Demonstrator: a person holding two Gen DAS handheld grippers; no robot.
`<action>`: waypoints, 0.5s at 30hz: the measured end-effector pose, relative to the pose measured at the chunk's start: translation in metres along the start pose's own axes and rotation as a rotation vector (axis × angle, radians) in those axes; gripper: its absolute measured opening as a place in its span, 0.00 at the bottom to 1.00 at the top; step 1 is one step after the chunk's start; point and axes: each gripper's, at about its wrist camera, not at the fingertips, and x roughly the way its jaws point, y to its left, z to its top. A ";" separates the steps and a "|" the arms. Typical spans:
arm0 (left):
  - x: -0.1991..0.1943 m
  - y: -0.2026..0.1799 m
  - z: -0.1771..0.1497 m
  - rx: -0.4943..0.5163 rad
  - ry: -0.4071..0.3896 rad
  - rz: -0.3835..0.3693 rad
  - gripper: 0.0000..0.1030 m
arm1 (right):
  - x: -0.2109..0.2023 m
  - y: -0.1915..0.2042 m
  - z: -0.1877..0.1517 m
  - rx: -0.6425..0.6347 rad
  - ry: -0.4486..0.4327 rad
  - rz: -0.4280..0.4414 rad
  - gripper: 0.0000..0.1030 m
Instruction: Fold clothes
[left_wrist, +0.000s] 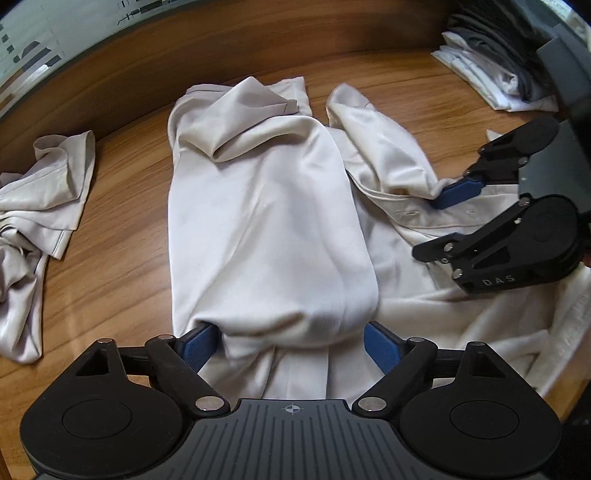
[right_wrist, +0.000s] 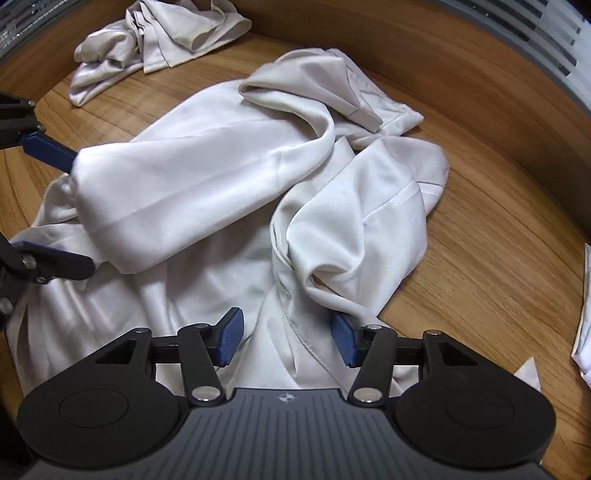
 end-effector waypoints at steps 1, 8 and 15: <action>0.004 0.000 0.001 -0.004 0.005 0.010 0.83 | 0.002 -0.002 0.000 0.003 0.001 -0.004 0.50; 0.011 0.017 -0.001 -0.046 -0.008 0.019 0.28 | -0.005 -0.025 -0.004 0.076 -0.005 -0.032 0.14; -0.007 0.058 -0.009 -0.207 -0.047 0.061 0.19 | -0.033 -0.057 -0.023 0.153 -0.033 -0.145 0.08</action>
